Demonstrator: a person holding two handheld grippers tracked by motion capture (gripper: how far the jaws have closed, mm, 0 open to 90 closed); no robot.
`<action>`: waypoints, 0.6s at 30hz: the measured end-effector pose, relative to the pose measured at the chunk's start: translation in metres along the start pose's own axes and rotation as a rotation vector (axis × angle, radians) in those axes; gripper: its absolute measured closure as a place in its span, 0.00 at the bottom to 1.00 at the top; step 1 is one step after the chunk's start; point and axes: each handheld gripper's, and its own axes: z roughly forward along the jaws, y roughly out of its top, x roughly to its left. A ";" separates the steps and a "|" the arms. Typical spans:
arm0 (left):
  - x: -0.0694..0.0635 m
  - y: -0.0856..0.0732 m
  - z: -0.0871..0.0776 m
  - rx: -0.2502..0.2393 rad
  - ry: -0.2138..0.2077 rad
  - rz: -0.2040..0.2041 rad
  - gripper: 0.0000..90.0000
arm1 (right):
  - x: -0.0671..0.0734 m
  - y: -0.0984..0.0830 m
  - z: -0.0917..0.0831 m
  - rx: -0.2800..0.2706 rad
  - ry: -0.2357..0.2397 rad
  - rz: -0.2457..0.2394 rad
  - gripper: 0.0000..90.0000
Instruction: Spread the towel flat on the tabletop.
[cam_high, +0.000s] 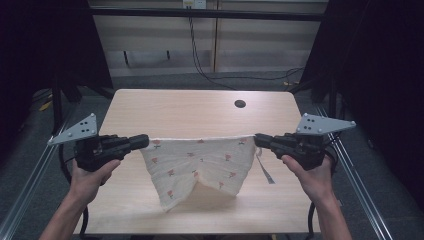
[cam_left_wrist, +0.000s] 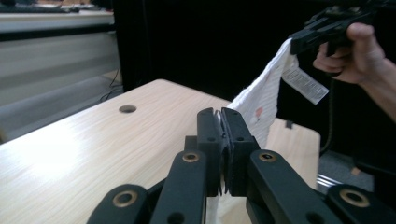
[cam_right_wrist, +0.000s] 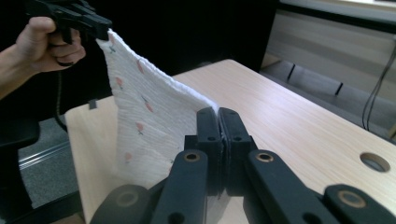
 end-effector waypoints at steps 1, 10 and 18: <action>-0.002 0.000 -0.003 -0.008 0.008 0.005 0.97 | 0.003 0.002 -0.002 -0.004 0.011 -0.009 0.98; -0.019 0.004 -0.017 -0.024 0.011 0.031 0.97 | 0.024 0.014 -0.022 -0.029 0.044 -0.045 0.98; 0.008 -0.007 0.012 0.036 0.052 -0.018 0.97 | 0.003 0.000 -0.002 0.035 0.003 -0.017 0.98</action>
